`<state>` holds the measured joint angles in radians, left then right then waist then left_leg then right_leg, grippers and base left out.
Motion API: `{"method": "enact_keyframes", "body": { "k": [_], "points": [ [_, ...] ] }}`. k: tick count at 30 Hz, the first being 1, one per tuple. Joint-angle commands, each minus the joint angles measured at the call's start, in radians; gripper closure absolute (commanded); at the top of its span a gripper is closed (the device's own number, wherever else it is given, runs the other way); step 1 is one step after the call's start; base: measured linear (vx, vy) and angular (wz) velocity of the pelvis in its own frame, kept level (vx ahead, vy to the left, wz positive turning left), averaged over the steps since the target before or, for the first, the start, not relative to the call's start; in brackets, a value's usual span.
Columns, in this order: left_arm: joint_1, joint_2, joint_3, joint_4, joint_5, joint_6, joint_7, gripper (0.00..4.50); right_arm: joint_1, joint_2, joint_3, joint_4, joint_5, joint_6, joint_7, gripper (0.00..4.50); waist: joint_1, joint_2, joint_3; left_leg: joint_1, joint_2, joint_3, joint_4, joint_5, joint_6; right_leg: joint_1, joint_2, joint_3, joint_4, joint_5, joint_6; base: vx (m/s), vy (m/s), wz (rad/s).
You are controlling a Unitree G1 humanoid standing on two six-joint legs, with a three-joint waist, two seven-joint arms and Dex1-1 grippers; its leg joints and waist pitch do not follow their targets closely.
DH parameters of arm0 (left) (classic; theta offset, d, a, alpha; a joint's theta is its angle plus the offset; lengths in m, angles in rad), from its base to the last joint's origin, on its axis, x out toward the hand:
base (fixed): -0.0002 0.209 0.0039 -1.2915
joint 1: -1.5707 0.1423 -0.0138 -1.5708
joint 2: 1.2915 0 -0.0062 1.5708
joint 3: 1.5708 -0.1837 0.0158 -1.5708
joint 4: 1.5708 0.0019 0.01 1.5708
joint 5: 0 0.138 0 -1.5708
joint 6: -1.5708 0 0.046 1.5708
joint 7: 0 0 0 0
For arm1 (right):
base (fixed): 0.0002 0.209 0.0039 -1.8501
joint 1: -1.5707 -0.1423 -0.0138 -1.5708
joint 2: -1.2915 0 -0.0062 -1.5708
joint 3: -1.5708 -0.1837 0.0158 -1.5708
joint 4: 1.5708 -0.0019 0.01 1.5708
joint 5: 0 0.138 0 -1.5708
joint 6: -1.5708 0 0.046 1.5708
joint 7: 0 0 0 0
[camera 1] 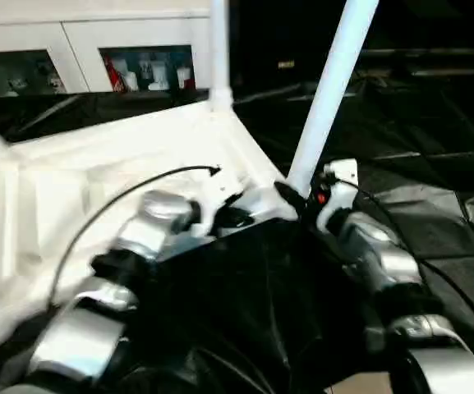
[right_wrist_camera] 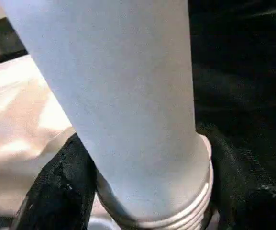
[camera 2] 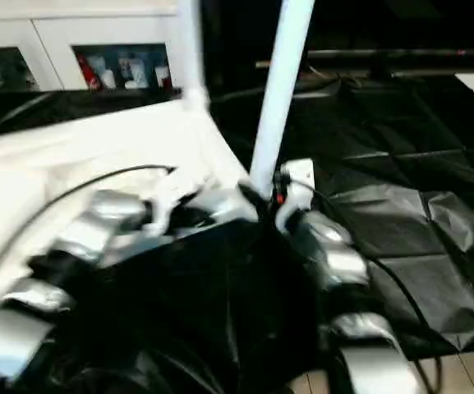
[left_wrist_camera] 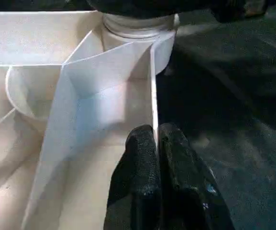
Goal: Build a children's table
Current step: Rotate leg to tighten
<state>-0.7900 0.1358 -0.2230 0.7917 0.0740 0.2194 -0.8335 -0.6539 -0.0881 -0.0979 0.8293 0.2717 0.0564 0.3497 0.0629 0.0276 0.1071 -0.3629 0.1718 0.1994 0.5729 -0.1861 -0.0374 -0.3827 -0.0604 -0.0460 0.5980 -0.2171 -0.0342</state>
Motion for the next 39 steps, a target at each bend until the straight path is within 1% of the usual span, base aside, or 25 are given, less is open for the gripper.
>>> {"method": "enact_keyframes", "body": {
  "k": [1, 4, 5, 7, 9, 12, 16, 17, 18, 21, 22, 23, 24, 26, 28, 29, 30, 31, 32, 33, 34, 35, 36, 38, 39],
  "points": [
    [-0.028, -0.066, 0.008, 0.017, -0.006, 0.013, 0.087, 4.5, 0.034, 0.065, -0.02, 0.192, -0.009, 0.058, -0.134, 1.71, 0.004, 0.009, -0.033, 0.022, 0.07, -0.048, -0.093, -0.357, -0.021, 0.011, -0.108, 0.054, -0.101, -0.403, -0.192, 0.0, 0.0, 0.0],
    [-0.033, -0.085, 0.003, 0.026, 0.003, 0.015, 0.114, 4.5, 0.01, 0.091, -0.026, 0.217, -0.01, 0.043, -0.16, 1.71, 0.004, 0.007, -0.035, 0.02, 0.07, -0.047, -0.095, -0.348, -0.017, 0.013, -0.108, 0.055, -0.1, -0.363, -0.193, 0.0, 0.0, 0.0],
    [-0.033, -0.088, 0.0, 0.022, 0.005, 0.013, 0.112, 4.5, -0.002, 0.106, -0.024, 0.222, -0.013, 0.043, -0.163, 1.71, 0.006, 0.005, -0.037, 0.018, 0.069, -0.044, -0.095, -0.331, -0.003, 0.014, -0.107, 0.057, -0.099, -0.321, -0.198, 0.0, 0.0, 0.0],
    [-0.033, -0.086, -0.002, 0.02, 0.006, 0.008, 0.106, 4.5, -0.008, 0.112, -0.023, 0.225, -0.016, 0.04, -0.159, 1.71, 0.006, 0.004, -0.037, 0.014, 0.068, -0.043, -0.095, -0.316, 0.008, 0.017, -0.107, 0.056, -0.097, -0.3, -0.2, 0.0, 0.0, 0.0],
    [-0.027, -0.077, -0.005, 0.011, 0.006, 0.008, 0.091, 4.5, -0.02, 0.115, -0.014, 0.235, -0.032, 0.036, -0.151, 1.71, 0.006, 0.005, -0.036, 0.014, 0.068, -0.042, -0.095, -0.31, 0.016, 0.017, -0.108, 0.056, -0.098, -0.308, -0.199, 0.0, 0.0, 0.0],
    [-0.026, -0.074, -0.003, 0.012, 0.006, 0.009, 0.091, 4.5, -0.034, 0.116, -0.015, 0.259, -0.044, 0.026, -0.141, 1.71, 0.006, 0.004, -0.033, 0.016, 0.067, -0.042, -0.096, -0.32, 0.018, 0.014, -0.11, 0.057, -0.106, -0.364, -0.189, 0.0, 0.0, 0.0],
    [-0.024, -0.071, -0.001, 0.008, 0.003, 0.007, 0.083, 4.5, -0.047, 0.112, -0.022, 0.265, -0.048, 0.002, -0.125, 1.71, 0.006, 0.004, -0.031, 0.017, 0.069, -0.044, -0.101, -0.335, 0.014, 0.011, -0.109, 0.058, -0.109, -0.401, -0.175, 0.0, 0.0, 0.0],
    [-0.023, -0.068, -0.001, 0.005, 0.002, 0.004, 0.078, 4.5, -0.049, 0.108, -0.028, 0.261, -0.044, -0.001, -0.116, 1.15, 0.006, 0.004, -0.031, 0.017, 0.069, -0.044, -0.102, -0.333, 0.014, 0.011, -0.109, 0.058, -0.11, -0.401, -0.174, 0.0, 0.0, 0.0],
    [-0.022, -0.067, -0.001, 0.005, 0.001, 0.003, 0.077, 4.5, -0.049, 0.108, -0.029, 0.26, -0.043, -0.001, -0.114, 1.15, 0.006, 0.004, -0.031, 0.017, 0.07, -0.045, -0.103, -0.334, 0.014, 0.011, -0.109, 0.058, -0.11, -0.401, -0.174, 0.0, 0.0, 0.0],
    [-0.016, -0.058, 0.002, -0.005, 0.0, -0.004, 0.064, 4.5, -0.056, 0.1, -0.035, 0.253, -0.045, -0.006, -0.098, 0.84, 0.005, 0.003, -0.03, 0.016, 0.072, -0.045, -0.105, -0.334, 0.014, 0.01, -0.11, 0.059, -0.11, -0.394, -0.177, 0.0, 0.0, 0.0],
    [-0.008, -0.049, 0.001, -0.017, -0.003, -0.019, 0.046, 4.5, -0.058, 0.092, -0.034, 0.247, -0.051, -0.023, -0.09, 0.76, 0.004, 0.0, -0.03, 0.015, 0.072, -0.044, -0.106, -0.333, 0.015, 0.009, -0.109, 0.059, -0.111, -0.395, -0.177, 0.0, 0.0, 0.0],
    [-0.002, -0.043, 0.0, -0.026, -0.005, -0.025, 0.035, 4.5, -0.059, 0.087, -0.034, 0.244, -0.056, -0.034, -0.085, 0.71, 0.005, 0.001, -0.03, 0.015, 0.072, -0.044, -0.105, -0.333, 0.018, 0.01, -0.112, 0.06, -0.11, -0.395, -0.178, 0.0, 0.0, 0.0],
    [-0.002, -0.043, 0.0, -0.026, -0.005, -0.025, 0.035, 4.5, -0.059, 0.087, -0.034, 0.244, -0.056, -0.034, -0.085, 0.71, 0.003, 0.0, -0.029, 0.013, 0.072, -0.044, -0.106, -0.325, 0.02, 0.011, -0.111, 0.06, -0.11, -0.394, -0.178, 0.0, 0.0, 0.0],
    [0.01, -0.034, 0.002, -0.043, -0.012, -0.031, 0.016, 4.5, -0.055, 0.079, -0.039, 0.223, -0.049, -0.035, -0.063, 0.71, 0.003, -0.001, -0.03, 0.014, 0.073, -0.043, -0.105, -0.321, 0.023, 0.01, -0.112, 0.061, -0.111, -0.394, -0.178, 0.0, 0.0, 0.0],
    [0.037, -0.005, -0.002, -0.082, -0.023, -0.045, -0.033, 4.5, -0.026, 0.049, -0.033, 0.129, -0.031, -0.026, 0.014, 0.71, 0.006, -0.003, -0.031, 0.01, 0.073, -0.043, -0.105, -0.295, 0.036, 0.016, -0.111, 0.061, -0.11, -0.374, -0.173, 0.0, 0.0, 0.0],
    [0.042, 0.001, -0.003, -0.088, -0.025, -0.049, -0.042, 4.5, -0.019, 0.042, -0.031, 0.109, -0.028, -0.023, 0.03, 0.71, 0.006, -0.003, -0.036, 0.009, 0.074, -0.04, -0.102, -0.265, 0.049, 0.017, -0.111, 0.062, -0.105, -0.322, -0.182, 0.0, 0.0, 0.0],
    [0.048, 0.01, -0.004, -0.097, -0.026, -0.055, -0.053, 4.5, -0.006, 0.03, -0.025, 0.073, -0.024, -0.015, 0.055, 0.71, 0.006, -0.006, -0.04, 0.004, 0.072, -0.038, -0.098, -0.211, 0.065, 0.024, -0.108, 0.059, -0.096, -0.25, -0.195, 0.0, 0.0, 0.0],
    [0.062, 0.029, -0.004, -0.119, -0.032, -0.059, -0.077, 4.5, 0.032, -0.002, -0.007, -0.015, -0.018, 0.009, 0.114, 0.71, 0.007, -0.009, -0.043, 0.004, 0.07, -0.036, -0.094, -0.181, 0.075, 0.027, -0.104, 0.058, -0.093, -0.213, -0.2, 0.0, 0.0, 0.0],
    [0.063, 0.03, -0.004, -0.121, -0.033, -0.059, -0.079, 4.5, 0.035, -0.005, -0.005, -0.024, -0.017, 0.012, 0.119, 0.71, 0.01, -0.008, -0.046, 0.004, 0.071, -0.034, -0.089, -0.151, 0.089, 0.026, -0.103, 0.058, -0.088, -0.165, -0.204, 0.0, 0.0, 0.0],
    [0.073, 0.044, -0.005, -0.136, -0.039, -0.071, -0.103, 4.5, 0.063, -0.03, 0.012, -0.087, -0.013, 0.035, 0.16, 0.71, 0.009, -0.009, -0.057, -0.007, 0.065, -0.031, -0.075, -0.053, 0.131, 0.034, -0.099, 0.055, -0.066, 0.011, -0.234, 0.054, -0.02, -0.01],
    [0.078, 0.05, -0.007, -0.144, -0.042, -0.079, -0.115, 4.5, 0.074, -0.04, 0.017, -0.111, -0.013, 0.044, 0.179, 0.71, 0.012, -0.011, -0.057, -0.009, 0.063, -0.031, -0.072, -0.025, 0.148, 0.034, -0.095, 0.052, -0.06, 0.068, -0.235, 0.054, -0.02, -0.01],
    [0.085, 0.062, -0.009, -0.156, -0.046, -0.08, -0.135, 4.5, 0.096, -0.065, 0.031, -0.158, -0.012, 0.062, 0.213, 0.71, 0.014, -0.008, -0.06, -0.011, 0.063, -0.03, -0.067, 0.011, 0.175, 0.035, -0.092, 0.049, -0.05, 0.16, -0.246, 0.051, -0.016, -0.02],
    [0.094, 0.077, -0.013, -0.171, -0.052, -0.09, -0.163, 4.5, 0.121, -0.098, 0.048, -0.21, -0.013, 0.084, 0.256, 0.71, 0.018, -0.006, -0.063, -0.009, 0.062, -0.026, -0.06, 0.026, 0.197, 0.032, -0.089, 0.046, -0.044, 0.222, -0.253, 0.0, 0.0, 0.0],
    [0.111, 0.102, -0.018, -0.202, -0.064, -0.079, -0.211, 4.5, 0.164, -0.156, 0.071, -0.293, -0.008, 0.134, 0.33, 0.71, 0.024, -0.008, -0.067, -0.012, 0.063, -0.027, -0.055, 0.054, 0.212, 0.037, -0.087, 0.043, -0.035, 0.283, -0.251, 0.0, 0.0, 0.0],
    [0.12, 0.116, -0.023, -0.217, -0.069, -0.084, -0.24, 4.5, 0.185, -0.184, 0.08, -0.328, -0.005, 0.145, 0.367, 0.71, 0.031, -0.01, -0.07, -0.015, 0.062, -0.026, -0.048, 0.072, 0.234, 0.035, -0.085, 0.04, -0.028, 0.34, -0.247, 0.0, 0.0, 0.0]
  ]
}}
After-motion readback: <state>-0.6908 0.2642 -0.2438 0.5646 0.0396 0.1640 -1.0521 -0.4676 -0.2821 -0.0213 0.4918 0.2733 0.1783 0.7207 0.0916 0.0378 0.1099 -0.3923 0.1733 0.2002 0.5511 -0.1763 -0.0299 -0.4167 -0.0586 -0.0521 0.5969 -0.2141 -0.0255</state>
